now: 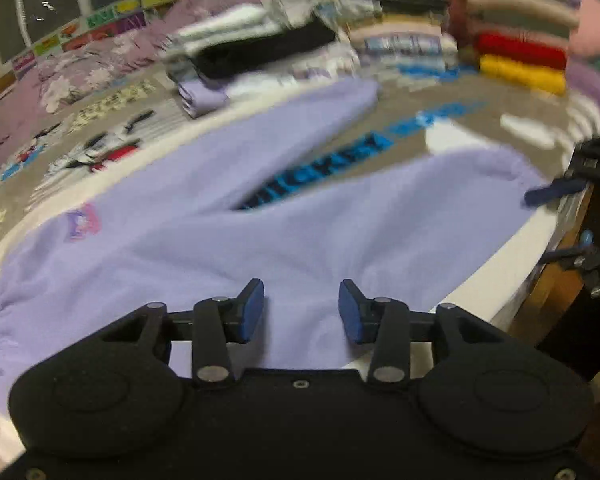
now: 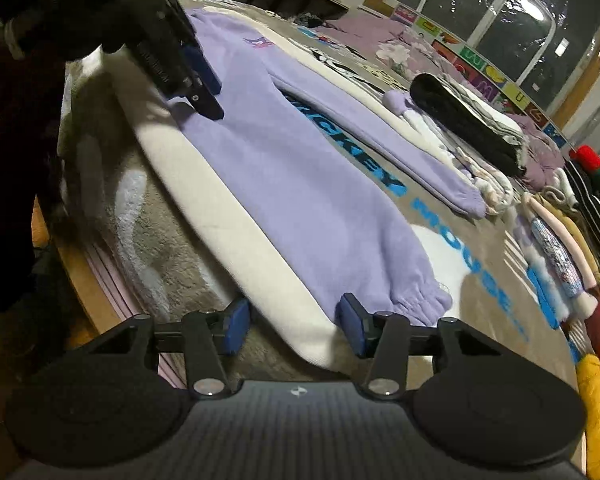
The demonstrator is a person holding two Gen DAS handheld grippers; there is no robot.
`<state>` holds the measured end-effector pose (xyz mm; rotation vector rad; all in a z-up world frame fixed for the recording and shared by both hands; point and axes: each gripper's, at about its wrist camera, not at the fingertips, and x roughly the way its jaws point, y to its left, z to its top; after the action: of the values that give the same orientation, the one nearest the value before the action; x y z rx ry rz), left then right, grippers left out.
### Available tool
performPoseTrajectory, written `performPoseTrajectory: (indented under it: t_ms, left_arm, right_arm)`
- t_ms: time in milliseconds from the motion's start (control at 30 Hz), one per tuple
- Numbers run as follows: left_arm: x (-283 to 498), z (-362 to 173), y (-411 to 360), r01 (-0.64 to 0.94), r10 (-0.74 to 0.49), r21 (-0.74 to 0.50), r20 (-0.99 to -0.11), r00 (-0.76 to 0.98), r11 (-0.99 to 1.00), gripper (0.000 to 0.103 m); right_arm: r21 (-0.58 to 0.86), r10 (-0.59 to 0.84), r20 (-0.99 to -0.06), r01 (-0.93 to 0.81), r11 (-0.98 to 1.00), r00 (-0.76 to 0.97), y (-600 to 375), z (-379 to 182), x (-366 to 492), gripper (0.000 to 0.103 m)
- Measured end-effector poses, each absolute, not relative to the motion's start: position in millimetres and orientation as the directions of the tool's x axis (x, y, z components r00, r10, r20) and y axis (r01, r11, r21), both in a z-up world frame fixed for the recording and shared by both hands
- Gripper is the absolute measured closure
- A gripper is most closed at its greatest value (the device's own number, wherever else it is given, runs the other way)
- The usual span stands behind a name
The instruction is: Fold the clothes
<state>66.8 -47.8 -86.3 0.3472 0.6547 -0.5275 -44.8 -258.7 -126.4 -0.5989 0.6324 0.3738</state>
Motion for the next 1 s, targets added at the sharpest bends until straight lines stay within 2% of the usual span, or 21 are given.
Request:
performPoseTrajectory:
  t_ms: [100,267,367,467,633,767,833,900,1000]
  left_arm:
    - [55.4,-62.2,-18.3,0.543,-0.302,0.235,-0.625,0.720,0.807,0.061]
    - [41.3,-42.1,31.6,0.501,-0.179,0.447,-0.588,0.789,0.741,0.053]
    - [32.8,-54.8,51.7,0.485,-0.079,0.599,-0.576,0.814,0.636,0.053]
    - [26.9,-76.7,69.4,0.487,-0.010,0.687,-0.573,0.820,0.539,0.052]
    - [18.9,-112.5,89.1,0.506,0.041,0.767,-0.565,0.824,0.395,0.053]
    - [20.4,-133.0,101.1,0.484,0.082,0.819,-0.529,0.844,0.309,0.053]
    - [21.9,-137.3,106.8,0.469,0.084,0.834,-0.511,0.856,0.291,0.055]
    - [22.2,-137.8,110.7,0.451,0.074,0.844,-0.490,0.869,0.289,0.066]
    - [22.6,-137.3,115.5,0.422,0.071,0.866,-0.454,0.888,0.268,0.068]
  right_arm:
    - [-0.413,0.153,-0.620,-0.486,0.770,0.770,-260.4,-119.6,-51.8,0.054]
    - [-0.494,0.161,-0.601,-0.522,0.696,0.783,-255.7,-106.3,-54.0,0.054]
    - [-0.537,0.149,-0.634,-0.571,0.621,0.759,-254.8,-97.6,-50.5,0.052]
    - [-0.570,0.119,-0.681,-0.626,0.532,0.722,-253.5,-101.9,-50.2,0.052]
    - [-0.609,0.081,-0.712,-0.672,0.421,0.697,-252.1,-125.7,-57.0,0.052]
    - [-0.631,0.084,-0.700,-0.669,0.393,0.710,-248.8,-135.9,-57.9,0.051]
    - [-0.642,0.082,-0.687,-0.656,0.398,0.722,-249.1,-138.4,-55.3,0.061]
    - [-0.631,0.088,-0.682,-0.645,0.431,0.726,-253.4,-136.5,-50.1,0.066]
    - [-0.624,0.103,-0.668,-0.630,0.463,0.737,-257.7,-131.8,-50.7,0.076]
